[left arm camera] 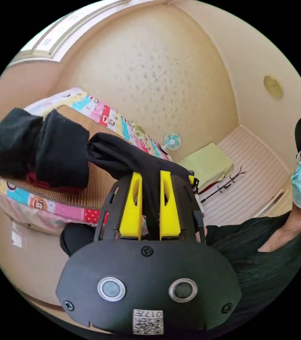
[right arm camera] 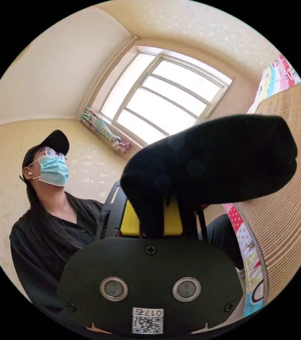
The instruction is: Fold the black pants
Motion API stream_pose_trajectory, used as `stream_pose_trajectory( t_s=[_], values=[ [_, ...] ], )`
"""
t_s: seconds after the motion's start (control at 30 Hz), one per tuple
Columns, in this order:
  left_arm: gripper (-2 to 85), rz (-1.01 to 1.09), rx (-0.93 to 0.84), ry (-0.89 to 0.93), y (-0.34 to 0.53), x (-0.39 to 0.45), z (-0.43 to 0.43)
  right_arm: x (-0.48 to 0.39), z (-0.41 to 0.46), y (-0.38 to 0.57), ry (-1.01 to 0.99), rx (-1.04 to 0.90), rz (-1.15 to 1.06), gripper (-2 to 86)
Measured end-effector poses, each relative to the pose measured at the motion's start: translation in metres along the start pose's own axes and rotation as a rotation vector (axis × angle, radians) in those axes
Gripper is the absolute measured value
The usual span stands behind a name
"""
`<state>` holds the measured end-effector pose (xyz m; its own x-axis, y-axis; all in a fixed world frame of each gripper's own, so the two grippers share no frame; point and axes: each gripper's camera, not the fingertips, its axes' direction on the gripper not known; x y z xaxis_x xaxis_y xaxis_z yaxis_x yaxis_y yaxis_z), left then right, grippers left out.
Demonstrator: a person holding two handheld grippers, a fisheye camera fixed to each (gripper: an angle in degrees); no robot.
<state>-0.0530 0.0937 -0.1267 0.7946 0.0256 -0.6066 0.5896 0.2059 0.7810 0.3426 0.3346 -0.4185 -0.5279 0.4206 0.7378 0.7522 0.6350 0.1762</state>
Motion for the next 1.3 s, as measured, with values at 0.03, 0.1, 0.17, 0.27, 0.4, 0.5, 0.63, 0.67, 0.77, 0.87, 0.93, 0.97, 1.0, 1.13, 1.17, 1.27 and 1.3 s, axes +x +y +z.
stream_pose_trajectory(
  t_s=[0.03,0.1,0.17,0.27,0.4,0.5,0.63,0.67,0.77,0.87,0.93,0.97,1.0,1.13,1.17,1.27,1.3],
  values=[
    [8.1,0.04,0.06,-0.067,-0.02,-0.001,-0.034,-0.006,0.036,-0.034,0.044,-0.043,-0.092,7.5],
    [8.2,0.02,0.146,-0.116,-0.054,-0.013,-0.083,-0.013,0.092,-0.079,0.121,-0.08,-0.235,6.6],
    [8.6,0.087,0.243,-0.264,-0.103,-0.03,-0.135,-0.011,0.147,-0.116,0.182,-0.062,-0.353,6.2],
    [9.8,0.024,0.228,-0.398,-0.165,-0.094,-0.172,0.031,0.231,-0.169,0.225,-0.026,-0.301,6.4],
    [11.0,-0.185,0.093,-0.586,-0.193,-0.219,-0.17,0.154,0.334,-0.178,0.405,-0.127,0.075,7.5],
    [12.5,-0.354,-0.25,-0.648,-0.163,-0.325,-0.107,0.217,0.374,-0.12,0.618,-0.341,0.256,7.5],
    [19.9,-0.306,-0.197,-0.775,-0.086,-0.338,-0.077,0.169,0.327,-0.024,0.54,-0.369,0.046,5.6],
    [18.6,-0.307,-0.117,-0.792,-0.063,-0.324,-0.084,0.161,0.313,-0.009,0.544,-0.388,0.032,5.6],
    [14.9,-0.302,0.102,-0.958,0.011,-0.273,-0.095,0.135,0.227,0.071,0.625,-0.437,0.08,5.8],
    [11.3,-0.24,0.287,-0.893,0.097,-0.212,-0.084,0.11,0.12,0.147,0.74,-0.372,0.302,5.0],
    [10.1,-0.185,0.35,-0.828,0.141,-0.174,-0.061,0.075,0.041,0.196,0.885,-0.22,0.448,4.2],
    [8.4,-0.152,0.339,-0.782,0.161,-0.152,-0.036,0.066,0.024,0.206,0.929,-0.182,0.476,4.0],
    [8.0,-0.133,0.314,-0.753,0.168,-0.141,-0.021,0.045,-0.007,0.224,1.025,-0.098,0.538,3.9],
    [2.5,-0.017,0.095,-0.527,0.189,-0.075,0.097,-0.023,-0.086,0.265,1.292,0.291,0.611,4.1],
    [1.1,0.036,0.031,-0.456,0.19,-0.056,0.128,-0.03,-0.096,0.269,1.321,0.347,0.614,4.4],
    [0.0,0.18,-0.078,-0.347,0.181,-0.012,0.178,-0.059,-0.146,0.279,1.452,0.549,0.649,6.5],
    [-0.1,0.209,-0.078,-0.352,0.178,-0.004,0.181,-0.071,-0.168,0.276,1.487,0.601,0.633,8.1]
  ],
)
